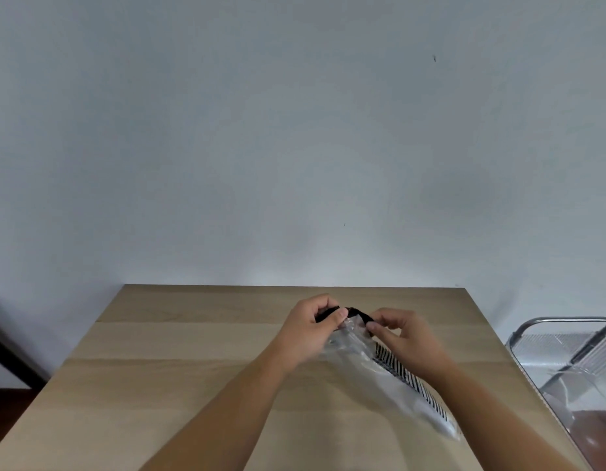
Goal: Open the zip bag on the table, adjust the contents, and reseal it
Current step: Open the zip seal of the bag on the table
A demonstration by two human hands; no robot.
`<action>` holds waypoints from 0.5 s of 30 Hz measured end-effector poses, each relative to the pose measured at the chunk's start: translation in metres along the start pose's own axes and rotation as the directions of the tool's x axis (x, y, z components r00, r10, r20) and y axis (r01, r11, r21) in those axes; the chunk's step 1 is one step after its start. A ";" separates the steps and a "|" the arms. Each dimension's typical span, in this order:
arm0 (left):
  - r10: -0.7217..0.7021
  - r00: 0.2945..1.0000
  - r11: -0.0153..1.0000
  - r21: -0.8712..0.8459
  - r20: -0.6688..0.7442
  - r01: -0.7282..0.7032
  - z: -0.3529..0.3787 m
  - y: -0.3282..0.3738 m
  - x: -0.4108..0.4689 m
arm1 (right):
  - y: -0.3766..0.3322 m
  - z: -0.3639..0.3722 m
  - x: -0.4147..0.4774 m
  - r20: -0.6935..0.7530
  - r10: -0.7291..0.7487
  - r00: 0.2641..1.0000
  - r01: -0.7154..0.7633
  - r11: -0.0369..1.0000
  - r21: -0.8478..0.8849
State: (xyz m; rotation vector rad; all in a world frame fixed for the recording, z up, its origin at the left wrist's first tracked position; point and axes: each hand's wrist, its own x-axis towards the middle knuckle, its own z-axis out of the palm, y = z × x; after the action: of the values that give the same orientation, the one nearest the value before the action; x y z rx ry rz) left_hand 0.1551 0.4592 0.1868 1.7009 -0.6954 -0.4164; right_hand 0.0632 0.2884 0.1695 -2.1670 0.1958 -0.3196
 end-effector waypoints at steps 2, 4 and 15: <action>-0.016 1.000 1.000 0.005 0.018 0.016 -0.006 0.000 0.000 | 0.000 -0.006 0.002 -0.030 0.004 1.000 -0.003 0.999 0.048; -0.020 0.999 0.998 0.065 0.026 0.018 -0.012 -0.002 0.000 | -0.003 -0.011 0.005 -0.058 0.004 0.998 0.001 0.995 0.098; 0.018 1.000 0.903 0.430 0.002 -0.018 -0.014 -0.007 -0.003 | -0.021 -0.011 0.013 0.103 0.063 0.993 -0.058 0.997 -0.045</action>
State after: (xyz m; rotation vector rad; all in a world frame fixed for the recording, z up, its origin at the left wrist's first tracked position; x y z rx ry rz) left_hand 0.1630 0.4723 0.1833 2.1086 -0.8463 -0.2575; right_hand 0.0723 0.2887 0.1952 -2.2083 0.2102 -0.1684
